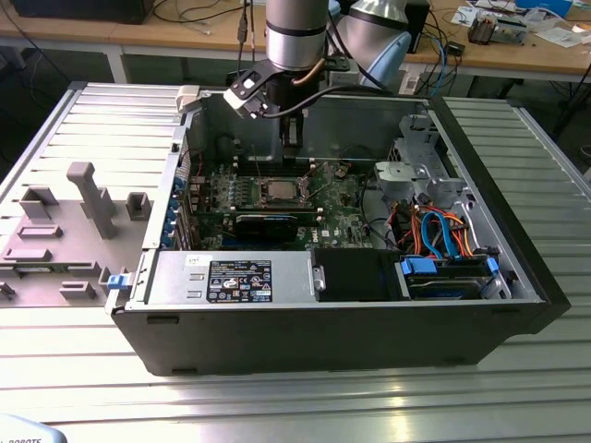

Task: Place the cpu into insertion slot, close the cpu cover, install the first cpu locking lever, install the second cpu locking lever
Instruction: 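Close the cpu cover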

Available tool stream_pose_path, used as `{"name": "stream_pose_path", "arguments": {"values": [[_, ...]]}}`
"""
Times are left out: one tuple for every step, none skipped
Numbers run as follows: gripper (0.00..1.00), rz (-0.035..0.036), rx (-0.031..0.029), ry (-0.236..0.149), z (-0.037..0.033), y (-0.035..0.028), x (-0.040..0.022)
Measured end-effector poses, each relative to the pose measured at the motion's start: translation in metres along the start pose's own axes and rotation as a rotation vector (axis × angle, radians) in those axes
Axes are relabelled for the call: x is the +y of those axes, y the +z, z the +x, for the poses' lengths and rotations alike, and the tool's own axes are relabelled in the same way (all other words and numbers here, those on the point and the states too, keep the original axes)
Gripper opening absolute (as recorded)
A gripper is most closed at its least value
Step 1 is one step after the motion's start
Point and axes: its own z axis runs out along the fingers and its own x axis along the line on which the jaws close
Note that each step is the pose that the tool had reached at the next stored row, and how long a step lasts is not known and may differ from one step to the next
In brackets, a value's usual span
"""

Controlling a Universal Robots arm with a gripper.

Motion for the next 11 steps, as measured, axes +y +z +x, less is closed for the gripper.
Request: {"name": "stream_pose_path", "arguments": {"values": [[0.11,0.0000,0.0000,0.000,-0.0001,-0.0011,0.0000],[0.11,0.0000,0.0000,0.000,-0.0001,-0.0024,0.0000],[0.11,-0.0001,0.0002,0.000,-0.0001,-0.0031,0.0000],[0.11,-0.0001,0.0002,0.000,-0.0001,-0.0031,0.0000],[0.11,-0.0001,0.0001,0.000,-0.0001,-0.0032,0.0000],[0.11,0.0000,-0.0001,0.000,-0.0001,-0.0032,0.0010],[0.11,0.0000,-0.0014,0.000,-0.0001,-0.0032,0.0018],[0.11,0.0000,-0.0013,0.000,-0.0001,-0.0032,0.0018],[0.11,0.0000,-0.0014,0.000,-0.0001,-0.0032,0.0019],[0.11,0.0001,-0.0014,0.000,-0.0001,-0.0032,0.0022],[0.11,0.0000,-0.0013,0.000,-0.0001,-0.0032,0.0026]]}}
